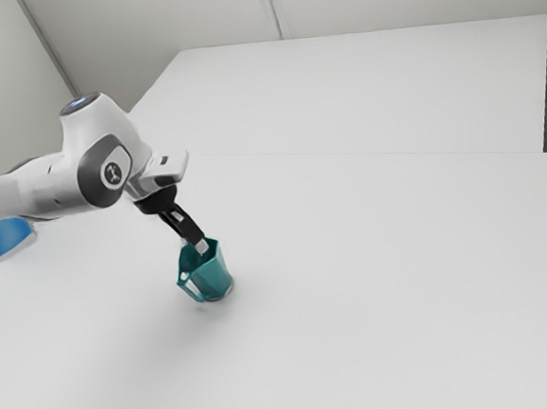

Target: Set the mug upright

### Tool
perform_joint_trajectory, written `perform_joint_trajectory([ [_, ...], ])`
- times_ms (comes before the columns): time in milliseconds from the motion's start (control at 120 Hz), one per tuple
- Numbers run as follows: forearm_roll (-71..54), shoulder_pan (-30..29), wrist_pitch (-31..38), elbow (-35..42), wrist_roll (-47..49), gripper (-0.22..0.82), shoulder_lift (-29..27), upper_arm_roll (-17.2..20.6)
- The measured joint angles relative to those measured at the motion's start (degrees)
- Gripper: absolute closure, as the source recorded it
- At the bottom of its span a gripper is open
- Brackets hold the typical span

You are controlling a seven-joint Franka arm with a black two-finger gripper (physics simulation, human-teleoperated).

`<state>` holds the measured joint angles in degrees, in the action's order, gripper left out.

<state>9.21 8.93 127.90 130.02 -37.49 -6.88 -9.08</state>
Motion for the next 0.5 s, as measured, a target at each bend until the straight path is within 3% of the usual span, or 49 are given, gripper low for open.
perform_joint_trajectory([
  [150, -0.4, 0.2, -4.1, -16.9, 1.9, 0.08, 7.3, -0.2],
  [242, -1.0, 0.5, -8.3, -24.1, 2.9, 0.06, 8.9, -0.7],
  [500, -2.1, -6.8, -19.3, -34.8, 4.8, 0.03, 8.5, -0.4],
])
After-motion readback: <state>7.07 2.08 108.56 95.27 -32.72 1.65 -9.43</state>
